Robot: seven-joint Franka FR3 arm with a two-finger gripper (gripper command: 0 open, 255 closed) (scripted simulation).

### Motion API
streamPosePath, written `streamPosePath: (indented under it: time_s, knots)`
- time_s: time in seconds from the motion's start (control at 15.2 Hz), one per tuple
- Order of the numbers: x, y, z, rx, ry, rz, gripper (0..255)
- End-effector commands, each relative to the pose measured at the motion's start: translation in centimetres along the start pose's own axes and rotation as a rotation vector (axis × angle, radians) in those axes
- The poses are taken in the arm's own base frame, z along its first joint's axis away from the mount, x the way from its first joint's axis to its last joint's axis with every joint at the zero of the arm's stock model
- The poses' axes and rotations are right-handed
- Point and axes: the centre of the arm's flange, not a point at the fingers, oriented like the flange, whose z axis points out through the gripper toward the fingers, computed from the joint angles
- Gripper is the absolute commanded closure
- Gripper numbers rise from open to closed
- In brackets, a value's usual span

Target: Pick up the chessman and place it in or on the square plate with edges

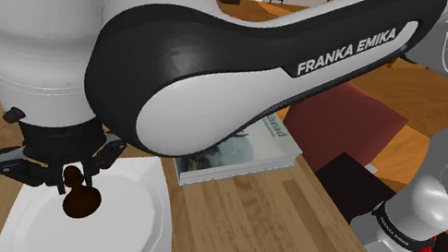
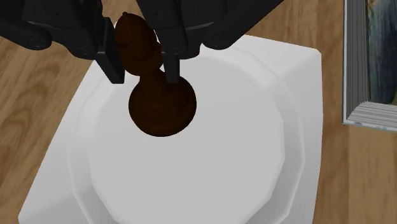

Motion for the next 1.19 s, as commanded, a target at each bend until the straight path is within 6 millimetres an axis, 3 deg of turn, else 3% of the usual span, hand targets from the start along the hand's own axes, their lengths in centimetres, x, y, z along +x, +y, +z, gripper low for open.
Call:
streamPosePath:
  time_s: [0.0, 0.66, 1.12]
  knots:
    - [-0.2, 0.1, 1.1, 0.0, 0.0, 0.0, 255]
    - [-0.8, 0.8, 6.5, 0.0, 0.0, 0.0, 255]
    - [-0.8, 0.8, 6.5, 0.0, 0.0, 0.0, 255]
